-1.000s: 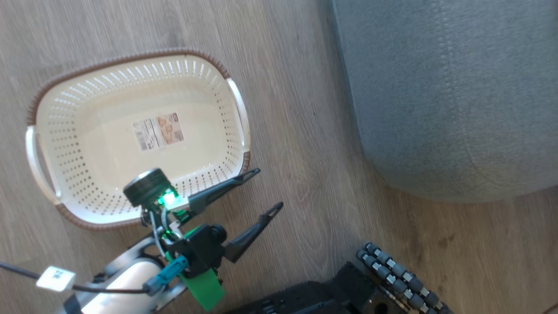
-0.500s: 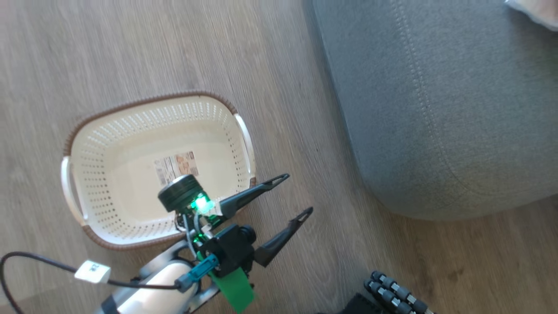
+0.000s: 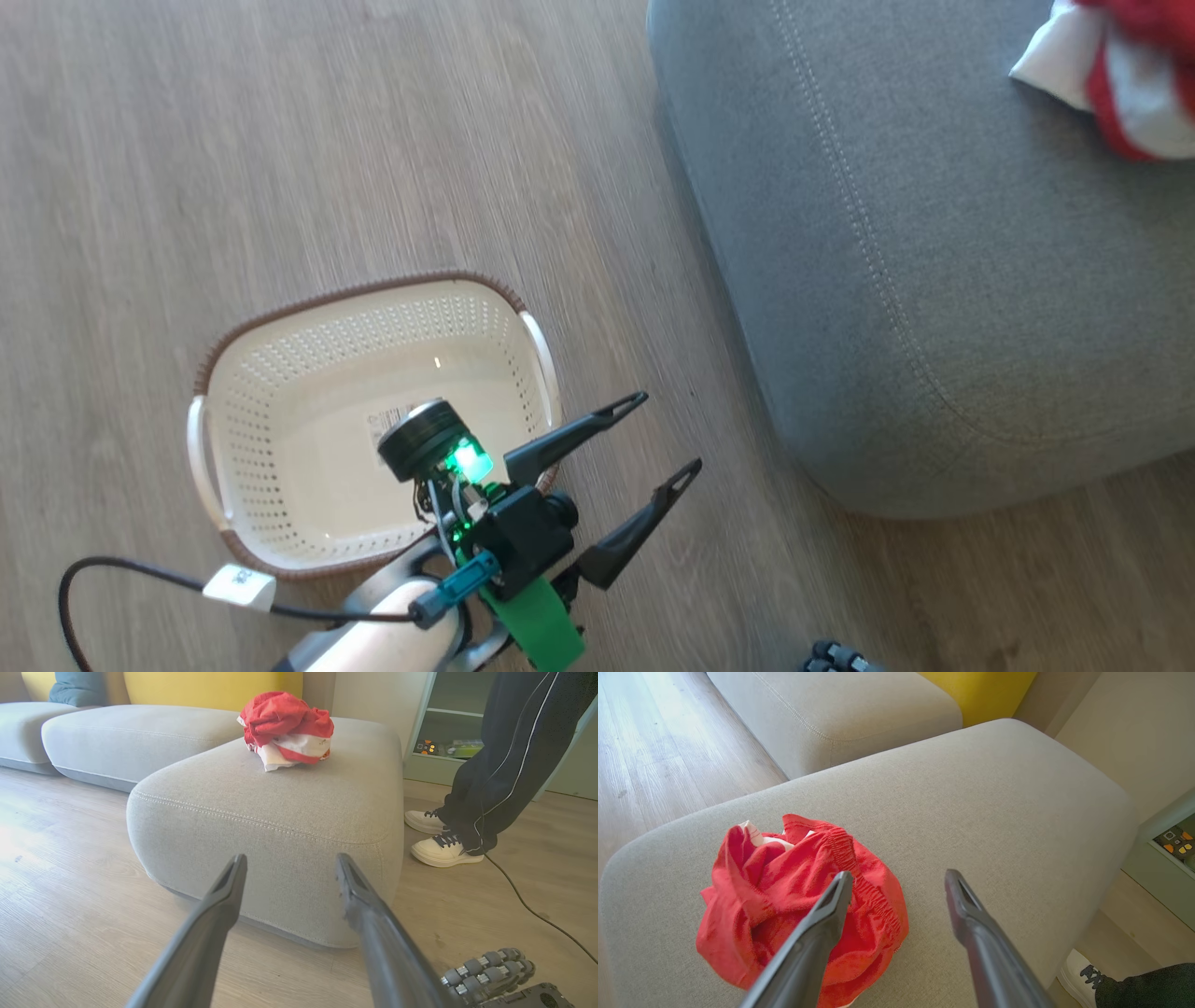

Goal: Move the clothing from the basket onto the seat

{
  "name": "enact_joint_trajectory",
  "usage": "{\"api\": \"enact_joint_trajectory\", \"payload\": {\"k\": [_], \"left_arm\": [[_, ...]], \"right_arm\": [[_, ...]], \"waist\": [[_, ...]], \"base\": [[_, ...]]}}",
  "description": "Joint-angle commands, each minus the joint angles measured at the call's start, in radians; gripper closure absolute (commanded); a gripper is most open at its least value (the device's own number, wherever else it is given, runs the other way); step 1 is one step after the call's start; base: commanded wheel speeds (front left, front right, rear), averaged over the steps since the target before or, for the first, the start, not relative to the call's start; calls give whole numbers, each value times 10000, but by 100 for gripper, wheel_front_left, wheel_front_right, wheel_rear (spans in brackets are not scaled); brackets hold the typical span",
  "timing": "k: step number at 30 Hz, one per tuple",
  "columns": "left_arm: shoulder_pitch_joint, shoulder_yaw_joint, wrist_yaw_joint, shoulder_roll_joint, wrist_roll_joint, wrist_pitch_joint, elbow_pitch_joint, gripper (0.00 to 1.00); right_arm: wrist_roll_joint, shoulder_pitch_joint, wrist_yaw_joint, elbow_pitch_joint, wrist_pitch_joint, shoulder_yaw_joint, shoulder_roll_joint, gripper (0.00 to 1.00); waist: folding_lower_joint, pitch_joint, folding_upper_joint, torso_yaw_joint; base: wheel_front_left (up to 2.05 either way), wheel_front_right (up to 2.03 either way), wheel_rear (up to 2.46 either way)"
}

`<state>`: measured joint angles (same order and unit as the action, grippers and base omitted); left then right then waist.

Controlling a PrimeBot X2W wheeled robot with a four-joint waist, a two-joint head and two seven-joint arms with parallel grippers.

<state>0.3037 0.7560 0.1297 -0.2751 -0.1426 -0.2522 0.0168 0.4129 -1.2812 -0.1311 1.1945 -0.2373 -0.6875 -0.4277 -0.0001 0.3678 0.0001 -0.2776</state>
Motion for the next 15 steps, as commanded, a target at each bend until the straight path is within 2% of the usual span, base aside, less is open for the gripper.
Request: {"api": "enact_joint_trajectory", "payload": {"k": [1, 10, 11, 15], "left_arm": [[26, -420, 10, 182, -53, -95, -274, 0], [-423, -1037, 10, 814, -77, -95, -178, 0], [-423, -1037, 10, 814, -77, -95, -178, 0], [-619, -1473, 10, 999, -41, -95, -222, 0]], "right_arm": [[-405, -491, 4, -178, 313, 453, -354, 0], [-2894, 67, 4, -742, 2692, 3167, -15, 0], [-2894, 67, 4, -742, 2692, 3167, -15, 0], [-4792, 937, 4, -2075, 3604, 4690, 228, 0]], "waist": [[1, -331, -1, 89], [1, -1370, -1, 557], [1, -1370, -1, 557], [1, -1739, -1, 881]], "base": [[0, 0, 0], [0, 0, 0], [0, 0, 0], [0, 0, 0]]}}
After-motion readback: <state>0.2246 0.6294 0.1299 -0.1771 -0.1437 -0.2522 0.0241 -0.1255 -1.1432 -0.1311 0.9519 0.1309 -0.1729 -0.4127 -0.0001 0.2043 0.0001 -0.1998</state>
